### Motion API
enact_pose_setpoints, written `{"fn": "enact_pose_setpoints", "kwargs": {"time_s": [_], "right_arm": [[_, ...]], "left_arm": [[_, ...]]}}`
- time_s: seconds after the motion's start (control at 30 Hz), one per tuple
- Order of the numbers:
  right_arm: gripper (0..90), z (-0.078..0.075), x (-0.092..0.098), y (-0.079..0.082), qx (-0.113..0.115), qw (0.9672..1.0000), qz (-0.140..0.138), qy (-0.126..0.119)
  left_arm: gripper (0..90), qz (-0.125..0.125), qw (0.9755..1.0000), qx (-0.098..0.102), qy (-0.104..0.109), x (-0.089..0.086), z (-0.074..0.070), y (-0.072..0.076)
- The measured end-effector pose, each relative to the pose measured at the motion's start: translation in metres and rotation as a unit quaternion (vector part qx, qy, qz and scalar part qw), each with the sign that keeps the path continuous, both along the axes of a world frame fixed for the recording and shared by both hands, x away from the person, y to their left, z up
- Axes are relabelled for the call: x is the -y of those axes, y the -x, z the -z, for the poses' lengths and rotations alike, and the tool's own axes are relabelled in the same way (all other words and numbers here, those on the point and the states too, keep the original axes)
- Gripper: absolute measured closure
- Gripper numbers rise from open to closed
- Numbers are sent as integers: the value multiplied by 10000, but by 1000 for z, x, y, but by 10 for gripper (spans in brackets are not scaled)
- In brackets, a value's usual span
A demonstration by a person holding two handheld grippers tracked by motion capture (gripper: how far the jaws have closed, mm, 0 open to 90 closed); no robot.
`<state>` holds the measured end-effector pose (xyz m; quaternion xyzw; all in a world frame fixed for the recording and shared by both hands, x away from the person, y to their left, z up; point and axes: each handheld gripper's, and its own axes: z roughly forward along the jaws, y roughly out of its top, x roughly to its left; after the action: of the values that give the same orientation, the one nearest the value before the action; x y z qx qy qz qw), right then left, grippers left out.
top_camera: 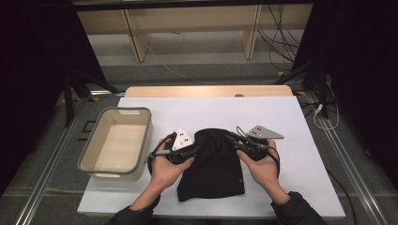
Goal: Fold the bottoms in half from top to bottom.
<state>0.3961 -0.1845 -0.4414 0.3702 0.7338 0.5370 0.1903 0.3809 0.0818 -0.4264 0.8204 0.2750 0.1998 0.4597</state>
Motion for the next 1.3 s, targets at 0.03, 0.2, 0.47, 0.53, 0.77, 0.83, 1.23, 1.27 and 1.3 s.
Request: {"fn": "enact_pose_setpoints", "kwargs": {"time_s": [0.03,0.2,0.47,0.53,0.77,0.83,1.23,1.27,1.3], "right_arm": [[780,0,0,0,-8,10000,-1,-6],[780,0,0,1,3,10000,-18,10],[780,0,-1,3,-10,10000,-30,8],[780,0,-1,3,-19,10000,-35,32],[780,0,-1,5,-25,10000,-60,15],[780,0,-1,5,-37,10000,-68,19],[780,1,0,7,-48,9999,-98,42],[780,2,0,7,-39,9999,-106,59],[780,2,0,8,-58,9999,-111,47]], "left_arm": [[794,-4,10000,0,2,0,0,0],[793,12,10000,-2,-6,0,0,1],[793,30,10000,-8,-36,-1,0,2],[793,31,10000,-15,-30,-1,0,3],[793,47,10000,-15,-42,-2,0,3],[793,61,10000,-15,-64,-2,0,4],[793,85,9999,-49,-66,-3,2,6],[793,85,9999,-49,-62,-3,2,6],[793,85,9999,-51,-65,-3,2,6]]}}
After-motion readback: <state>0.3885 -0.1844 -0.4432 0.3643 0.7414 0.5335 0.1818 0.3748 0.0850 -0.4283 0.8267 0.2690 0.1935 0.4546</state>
